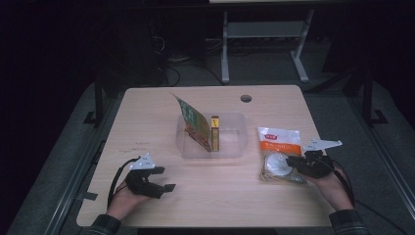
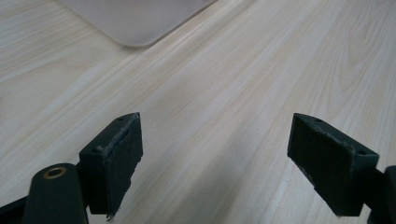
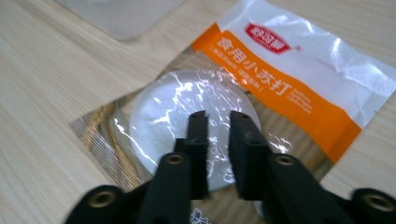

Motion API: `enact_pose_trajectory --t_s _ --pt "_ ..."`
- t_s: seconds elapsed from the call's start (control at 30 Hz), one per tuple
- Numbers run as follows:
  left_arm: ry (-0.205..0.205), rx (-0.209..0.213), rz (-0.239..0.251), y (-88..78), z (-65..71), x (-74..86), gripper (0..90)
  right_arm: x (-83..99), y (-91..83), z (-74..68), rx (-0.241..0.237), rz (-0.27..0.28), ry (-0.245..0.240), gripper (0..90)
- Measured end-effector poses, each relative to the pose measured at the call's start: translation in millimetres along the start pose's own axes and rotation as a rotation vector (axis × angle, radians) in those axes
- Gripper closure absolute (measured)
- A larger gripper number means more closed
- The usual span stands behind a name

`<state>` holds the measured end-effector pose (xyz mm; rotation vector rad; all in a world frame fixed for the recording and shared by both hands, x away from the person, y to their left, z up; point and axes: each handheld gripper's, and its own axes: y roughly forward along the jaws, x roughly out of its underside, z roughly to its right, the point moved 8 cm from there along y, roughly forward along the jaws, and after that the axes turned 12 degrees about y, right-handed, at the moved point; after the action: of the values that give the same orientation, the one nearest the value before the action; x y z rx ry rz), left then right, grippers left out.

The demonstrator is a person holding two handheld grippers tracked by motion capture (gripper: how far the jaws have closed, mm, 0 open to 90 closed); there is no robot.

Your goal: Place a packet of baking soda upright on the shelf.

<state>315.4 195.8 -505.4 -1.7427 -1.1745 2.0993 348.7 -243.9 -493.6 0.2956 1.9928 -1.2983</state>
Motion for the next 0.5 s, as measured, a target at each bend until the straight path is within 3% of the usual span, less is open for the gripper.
enact_pose_trajectory --t_s 0.1,0.2,0.37,0.5 --pt "0.005 0.005 -0.001 1.6 0.2 -1.2 17.5 0.0 4.8 5.1 0.032 -0.021 -0.021 88.8" --pt "0.006 0.007 0.0 2.0 1.2 -2.1 17.5 1.3 10.5 8.9 0.047 -0.048 -0.043 89.8" --pt "0.002 0.005 0.001 1.8 0.8 -1.9 17.6 7.8 20.0 6.5 0.025 -0.099 -0.062 90.0" --pt "0.0 0.004 0.004 1.9 2.2 -2.4 17.5 8.5 20.2 5.0 0.0 -0.12 -0.044 90.0"
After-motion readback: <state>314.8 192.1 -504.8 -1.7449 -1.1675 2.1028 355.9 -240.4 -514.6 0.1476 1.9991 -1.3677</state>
